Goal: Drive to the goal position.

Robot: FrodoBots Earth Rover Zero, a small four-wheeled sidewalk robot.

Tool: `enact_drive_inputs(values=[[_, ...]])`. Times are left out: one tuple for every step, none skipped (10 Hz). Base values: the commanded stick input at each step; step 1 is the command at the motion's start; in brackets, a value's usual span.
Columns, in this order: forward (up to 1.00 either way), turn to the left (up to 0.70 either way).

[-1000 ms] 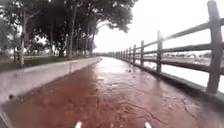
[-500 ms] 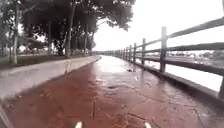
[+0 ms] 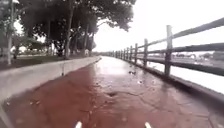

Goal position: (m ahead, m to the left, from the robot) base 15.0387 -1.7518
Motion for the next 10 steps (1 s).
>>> enact_drive_inputs(values=[[0.50, 0.00], [0.50, 0.00], [0.50, 0.00], [0.50, 0.00], [0.50, 0.00], [0.50, 0.00], [0.50, 0.00], [0.50, 0.00], [0.50, 0.00], [0.50, 0.00]])
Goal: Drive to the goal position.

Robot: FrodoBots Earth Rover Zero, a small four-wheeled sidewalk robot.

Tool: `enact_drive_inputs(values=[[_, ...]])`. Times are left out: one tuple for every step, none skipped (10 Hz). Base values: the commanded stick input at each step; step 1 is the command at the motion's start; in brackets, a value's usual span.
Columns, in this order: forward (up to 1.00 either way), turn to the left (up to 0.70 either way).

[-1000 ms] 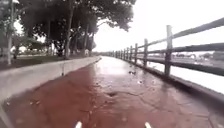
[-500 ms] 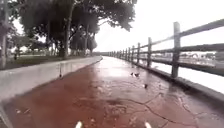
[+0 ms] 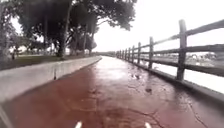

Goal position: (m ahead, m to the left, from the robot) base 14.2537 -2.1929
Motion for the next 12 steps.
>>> enact_drive_inputs(values=[[0.50, 0.00], [0.50, 0.00], [0.50, 0.00], [0.50, 0.00], [0.50, 0.00], [0.50, 0.00], [0.50, 0.00], [0.50, 0.00], [0.50, 0.00], [0.50, 0.36], [0.50, 0.50], [0.50, 0.50]])
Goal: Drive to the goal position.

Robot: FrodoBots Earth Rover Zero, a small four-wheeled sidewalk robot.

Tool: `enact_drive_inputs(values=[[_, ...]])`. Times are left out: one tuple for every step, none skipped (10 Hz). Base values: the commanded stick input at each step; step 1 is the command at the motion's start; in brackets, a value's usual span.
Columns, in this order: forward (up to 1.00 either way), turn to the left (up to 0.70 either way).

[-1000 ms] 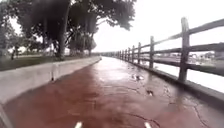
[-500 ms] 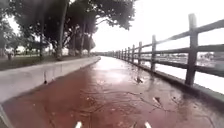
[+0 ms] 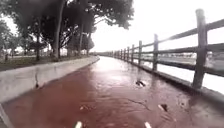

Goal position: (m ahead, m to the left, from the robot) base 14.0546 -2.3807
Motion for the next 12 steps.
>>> enact_drive_inputs(values=[[0.50, 0.50], [0.50, 0.00], [0.50, 0.00], [0.50, 0.00], [0.50, 0.00], [0.50, 0.00], [0.50, 0.00], [0.50, 0.00], [0.50, 0.00], [0.50, 0.00], [0.50, 0.00], [0.50, 0.00]])
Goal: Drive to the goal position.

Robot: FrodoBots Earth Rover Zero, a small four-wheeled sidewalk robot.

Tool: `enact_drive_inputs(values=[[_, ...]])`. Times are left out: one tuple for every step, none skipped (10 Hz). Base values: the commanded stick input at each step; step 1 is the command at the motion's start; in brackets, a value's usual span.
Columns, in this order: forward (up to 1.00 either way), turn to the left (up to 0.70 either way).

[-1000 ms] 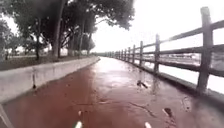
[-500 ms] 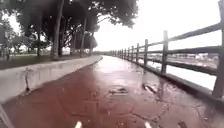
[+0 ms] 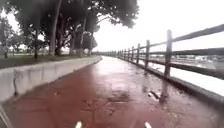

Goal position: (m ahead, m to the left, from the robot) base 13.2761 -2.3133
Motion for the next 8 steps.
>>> enact_drive_inputs(values=[[0.50, 0.00], [0.50, 0.00], [0.50, 0.00], [0.50, 0.00], [0.50, 0.00], [0.50, 0.00], [0.50, 0.00], [0.50, 0.00]])
